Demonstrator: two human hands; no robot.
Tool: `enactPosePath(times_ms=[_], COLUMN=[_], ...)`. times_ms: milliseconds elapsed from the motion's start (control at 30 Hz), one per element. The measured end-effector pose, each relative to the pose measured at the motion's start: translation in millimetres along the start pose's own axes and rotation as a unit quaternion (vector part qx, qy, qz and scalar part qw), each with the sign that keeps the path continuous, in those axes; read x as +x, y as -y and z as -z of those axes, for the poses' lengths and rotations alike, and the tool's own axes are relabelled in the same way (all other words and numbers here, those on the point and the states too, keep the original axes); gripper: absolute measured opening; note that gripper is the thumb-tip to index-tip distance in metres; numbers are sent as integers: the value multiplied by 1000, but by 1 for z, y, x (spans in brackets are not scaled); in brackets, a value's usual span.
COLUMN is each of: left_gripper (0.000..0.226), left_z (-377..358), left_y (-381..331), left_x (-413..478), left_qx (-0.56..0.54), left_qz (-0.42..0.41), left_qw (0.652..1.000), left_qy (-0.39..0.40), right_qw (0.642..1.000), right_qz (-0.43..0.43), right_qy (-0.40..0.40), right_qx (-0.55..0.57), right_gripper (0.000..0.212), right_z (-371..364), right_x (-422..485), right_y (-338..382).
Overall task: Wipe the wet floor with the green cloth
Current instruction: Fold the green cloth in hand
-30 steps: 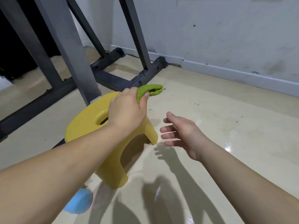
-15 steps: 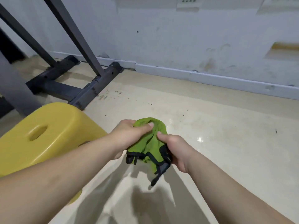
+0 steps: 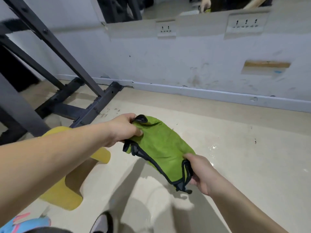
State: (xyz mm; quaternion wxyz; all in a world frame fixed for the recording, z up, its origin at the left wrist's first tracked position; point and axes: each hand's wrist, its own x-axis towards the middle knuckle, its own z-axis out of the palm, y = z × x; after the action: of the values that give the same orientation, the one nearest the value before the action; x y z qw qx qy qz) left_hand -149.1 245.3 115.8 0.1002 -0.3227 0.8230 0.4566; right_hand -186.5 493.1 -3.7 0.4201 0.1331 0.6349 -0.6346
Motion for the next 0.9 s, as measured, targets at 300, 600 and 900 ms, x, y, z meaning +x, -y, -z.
enactPosePath(times_ms=[300,600,900], left_gripper=[16,34,44], left_z=[-47,-77,-2], left_y=[57,83,56], left_x=[99,230,375], left_qx=[23,101,360], left_qz=[-12,-20,-158], left_qw=[998,984,918], left_qy=[48,146,44], right_qw=[998,982,981], right_qz=[-11,-64,-86], right_qy=[-60,-178,-70], right_qx=[5,-3,158], right_gripper=[22,17,3], right_z=[17,-36,-132], right_x=[34,126,228], right_y=[-11,-10,26])
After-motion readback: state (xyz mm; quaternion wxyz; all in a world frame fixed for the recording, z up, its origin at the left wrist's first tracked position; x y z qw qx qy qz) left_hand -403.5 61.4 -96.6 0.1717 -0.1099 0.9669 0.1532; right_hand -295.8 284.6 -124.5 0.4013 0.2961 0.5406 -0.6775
